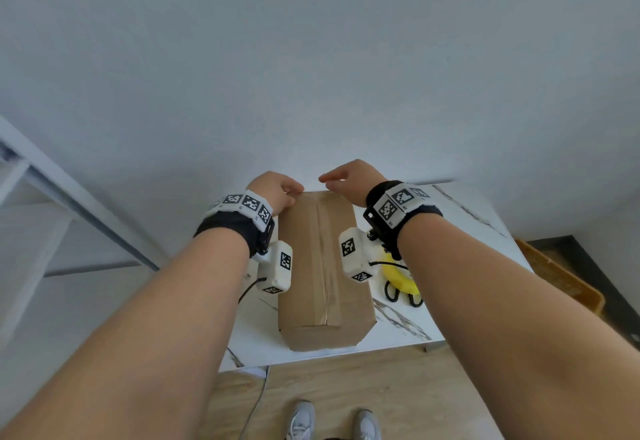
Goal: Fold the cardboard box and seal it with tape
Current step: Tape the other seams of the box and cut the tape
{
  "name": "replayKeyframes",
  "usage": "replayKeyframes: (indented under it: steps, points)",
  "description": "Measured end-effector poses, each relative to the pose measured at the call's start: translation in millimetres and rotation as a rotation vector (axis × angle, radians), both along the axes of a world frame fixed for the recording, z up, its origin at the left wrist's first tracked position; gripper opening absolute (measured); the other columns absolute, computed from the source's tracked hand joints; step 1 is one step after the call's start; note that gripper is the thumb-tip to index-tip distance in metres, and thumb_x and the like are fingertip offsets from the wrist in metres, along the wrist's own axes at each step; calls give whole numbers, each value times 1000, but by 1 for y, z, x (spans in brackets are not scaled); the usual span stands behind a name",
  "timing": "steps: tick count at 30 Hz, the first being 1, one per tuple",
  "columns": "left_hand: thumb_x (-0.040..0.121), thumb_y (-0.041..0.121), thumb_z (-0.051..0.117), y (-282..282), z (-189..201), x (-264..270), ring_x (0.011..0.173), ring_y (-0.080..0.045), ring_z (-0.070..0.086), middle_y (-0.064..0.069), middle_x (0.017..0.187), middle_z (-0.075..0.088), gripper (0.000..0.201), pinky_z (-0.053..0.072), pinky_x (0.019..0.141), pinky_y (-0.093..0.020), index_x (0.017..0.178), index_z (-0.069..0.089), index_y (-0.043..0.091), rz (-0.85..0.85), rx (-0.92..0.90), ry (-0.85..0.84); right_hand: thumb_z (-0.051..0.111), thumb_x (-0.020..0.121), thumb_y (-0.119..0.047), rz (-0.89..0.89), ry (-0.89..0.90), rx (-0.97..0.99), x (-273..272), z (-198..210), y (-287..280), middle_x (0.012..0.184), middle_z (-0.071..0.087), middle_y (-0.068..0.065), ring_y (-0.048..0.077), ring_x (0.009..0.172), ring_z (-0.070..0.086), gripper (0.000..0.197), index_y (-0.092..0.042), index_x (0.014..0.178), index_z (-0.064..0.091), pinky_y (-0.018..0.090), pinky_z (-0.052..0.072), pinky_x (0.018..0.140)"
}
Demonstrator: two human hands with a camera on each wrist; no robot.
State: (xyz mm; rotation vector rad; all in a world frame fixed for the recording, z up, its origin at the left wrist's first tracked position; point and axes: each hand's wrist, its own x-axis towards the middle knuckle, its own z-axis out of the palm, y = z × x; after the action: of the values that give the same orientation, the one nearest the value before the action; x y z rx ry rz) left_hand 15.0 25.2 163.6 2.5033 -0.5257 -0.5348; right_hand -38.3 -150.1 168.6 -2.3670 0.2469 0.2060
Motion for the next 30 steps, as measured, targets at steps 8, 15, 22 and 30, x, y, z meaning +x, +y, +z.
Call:
replayKeyframes:
  steps: [8,15,22,30]
  points:
    - [92,7,54,5,-10,2,126,-15,51,-1,134,57,38,32,102,-19,127,60,17,4,-54,62,63,87,-16,-83,28,74,6,-21,5,115,70,-5,8,109,61,24,-22,108,74,17,42,91]
    - [96,1,41,-8,-8,-1,133,-23,43,-7,144,47,43,30,106,-24,136,51,11,64,3,122,74,80,-33,-286,55,223,-5,-31,-6,102,68,-6,9,91,59,28,-23,106,73,20,44,72]
    - [102,29,36,-8,-26,-7,127,-23,46,-6,140,49,39,34,104,-27,136,48,13,113,-48,216,66,88,-32,-406,71,412,-14,-42,-14,111,63,-1,18,105,60,35,-18,120,66,33,53,91]
    - [101,38,35,-6,-31,-6,109,-25,54,-6,122,56,39,42,93,-33,130,48,16,132,1,215,64,90,-12,-652,-55,757,-31,-49,-18,102,68,9,25,91,67,14,-8,103,67,34,59,79]
